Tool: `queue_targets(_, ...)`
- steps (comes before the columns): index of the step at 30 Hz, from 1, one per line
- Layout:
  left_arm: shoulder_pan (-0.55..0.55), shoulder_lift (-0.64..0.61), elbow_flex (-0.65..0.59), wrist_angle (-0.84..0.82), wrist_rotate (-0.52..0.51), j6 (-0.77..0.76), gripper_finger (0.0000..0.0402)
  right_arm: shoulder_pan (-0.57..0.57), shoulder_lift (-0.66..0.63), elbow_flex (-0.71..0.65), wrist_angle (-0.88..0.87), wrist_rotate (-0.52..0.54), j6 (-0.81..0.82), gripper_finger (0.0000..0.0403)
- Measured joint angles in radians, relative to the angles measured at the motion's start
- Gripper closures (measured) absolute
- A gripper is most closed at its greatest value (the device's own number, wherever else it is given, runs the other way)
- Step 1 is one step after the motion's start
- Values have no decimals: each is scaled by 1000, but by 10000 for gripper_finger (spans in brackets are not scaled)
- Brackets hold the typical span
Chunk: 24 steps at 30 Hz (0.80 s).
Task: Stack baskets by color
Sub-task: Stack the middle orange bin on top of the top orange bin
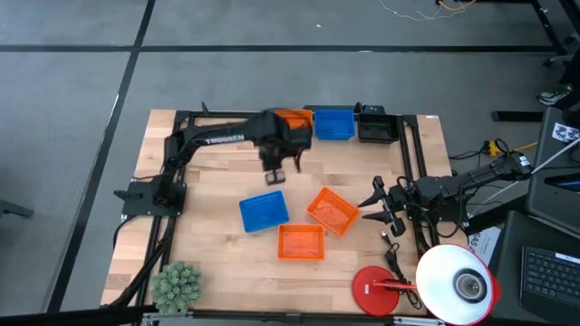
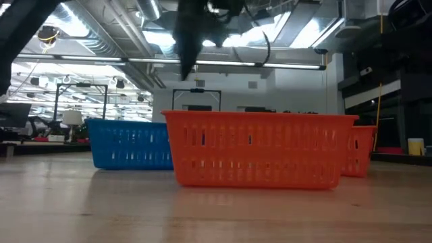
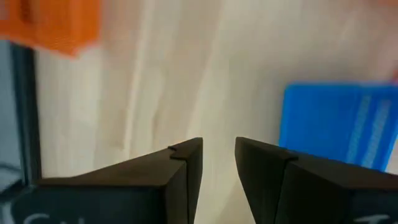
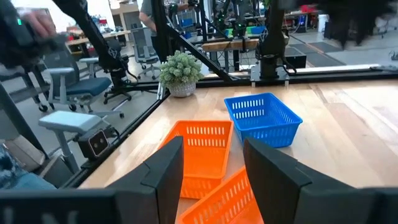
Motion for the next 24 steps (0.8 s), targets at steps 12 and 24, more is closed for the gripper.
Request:
queue_targets(12,-147,-49,-411,226,55,73,313,0,3,0,-6,3,30,235)
queue_targets(24,-93,-29,-370,923,145,398,313,7,-1,0,191,-147,-33,235)
